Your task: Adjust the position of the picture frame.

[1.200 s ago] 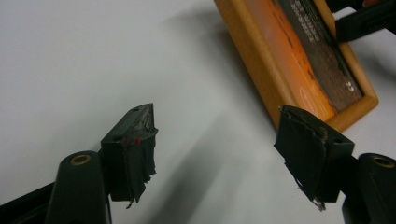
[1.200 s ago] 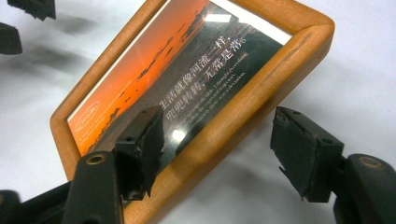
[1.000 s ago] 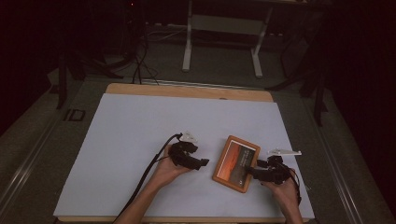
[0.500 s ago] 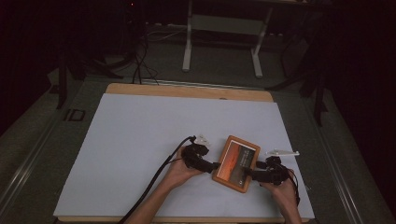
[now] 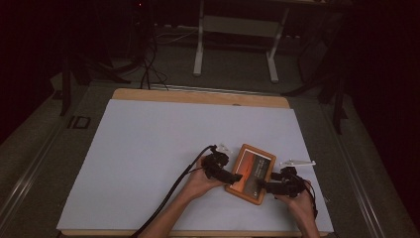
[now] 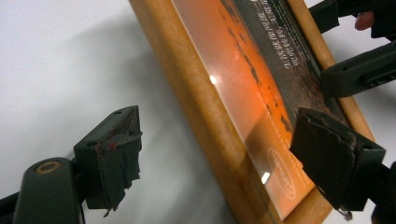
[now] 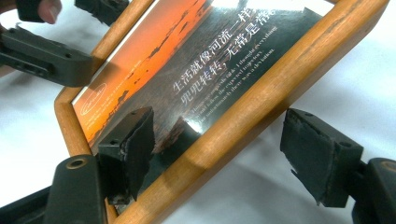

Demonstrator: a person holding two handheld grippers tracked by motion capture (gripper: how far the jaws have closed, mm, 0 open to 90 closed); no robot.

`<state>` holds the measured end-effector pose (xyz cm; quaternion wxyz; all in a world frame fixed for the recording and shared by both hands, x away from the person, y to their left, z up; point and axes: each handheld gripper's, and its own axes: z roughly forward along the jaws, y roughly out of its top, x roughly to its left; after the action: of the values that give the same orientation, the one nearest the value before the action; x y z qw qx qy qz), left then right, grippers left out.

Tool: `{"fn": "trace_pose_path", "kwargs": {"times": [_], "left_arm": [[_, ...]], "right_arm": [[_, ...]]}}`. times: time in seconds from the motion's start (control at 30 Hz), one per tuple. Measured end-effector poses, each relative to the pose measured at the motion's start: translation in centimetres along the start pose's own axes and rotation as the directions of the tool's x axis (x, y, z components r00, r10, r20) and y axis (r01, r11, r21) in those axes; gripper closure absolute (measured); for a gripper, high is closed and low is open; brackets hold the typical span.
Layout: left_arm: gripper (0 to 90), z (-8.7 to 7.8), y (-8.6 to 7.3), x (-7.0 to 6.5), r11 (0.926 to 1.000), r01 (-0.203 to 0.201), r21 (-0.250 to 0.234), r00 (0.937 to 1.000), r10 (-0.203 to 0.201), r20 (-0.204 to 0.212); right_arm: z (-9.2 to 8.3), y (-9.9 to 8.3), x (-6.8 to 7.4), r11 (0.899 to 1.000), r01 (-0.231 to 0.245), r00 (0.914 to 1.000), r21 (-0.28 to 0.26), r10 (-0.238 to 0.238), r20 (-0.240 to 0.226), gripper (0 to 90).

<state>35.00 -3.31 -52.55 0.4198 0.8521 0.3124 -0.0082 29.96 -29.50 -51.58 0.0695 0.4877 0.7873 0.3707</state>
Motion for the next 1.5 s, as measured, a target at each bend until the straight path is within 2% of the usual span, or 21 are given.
{"fn": "trace_pose_path", "kwargs": {"times": [0.27, 0.43, 0.87, 1.07, 1.3, 1.43, 1.47, 1.5], "left_arm": [[16.9, 1.1, 0.2, -0.1, 0.9995, 0.006, 0.03, 0.9999, -0.006, 0.013], [16.9, 1.5, 0.1, 0.1, 0.9992, 0.022, 0.034, 0.9987, -0.023, 0.044], [17.7, 2.3, 0.9, -0.3, 0.9967, -0.014, 0.08, 0.9958, 0.007, 0.092], [24.5, 2.0, 0.8, 0.1, 0.9974, 0.029, 0.066, 0.9933, -0.036, 0.109], [35.1, 0.4, 0.7, 0.0, 0.9991, 0.03, 0.03, 0.9944, -0.033, 0.101], [46.4, -0.7, 0.5, 0.0, 0.9991, 0.043, -0.003, 0.9957, -0.043, 0.082], [46.4, -1.6, 0.4, 0.2, 0.9979, 0.056, -0.032, 0.9966, -0.054, 0.062], [53.7, -1.9, 0.3, 0.2, 0.9973, 0.065, -0.033, 0.9959, -0.063, 0.065]], "right_arm": [[0.0, 0.0, -0.1, 1.0, -0.008, 0.9998, 0.005, 0.008, -0.019, 28.4], [0.1, -0.1, -0.3, 1.0, -0.015, 0.9994, 0.01, 0.015, -0.031, 31.0], [0.2, -0.2, -0.8, 0.999, -0.049, 0.9955, 0.023, 0.051, -0.08, 34.4], [0.0, -0.2, -0.8, 0.998, -0.055, 0.9952, 0.025, 0.057, -0.08, 37.4], [-1.0, 0.1, -0.8, 0.999, -0.042, 0.9951, -0.01, 0.04, -0.09, 48.5], [-1.5, 0.2, -0.5, 0.999, -0.029, 0.9955, -0.03, 0.026, -0.091, 51.8], [-1.6, 0.3, -0.4, 0.999, -0.024, 0.9958, -0.034, 0.021, -0.089, 52.4], [-1.7, 0.4, -0.2, 0.999, -0.018, 0.9966, -0.034, 0.015, -0.081, 54.0]]}}
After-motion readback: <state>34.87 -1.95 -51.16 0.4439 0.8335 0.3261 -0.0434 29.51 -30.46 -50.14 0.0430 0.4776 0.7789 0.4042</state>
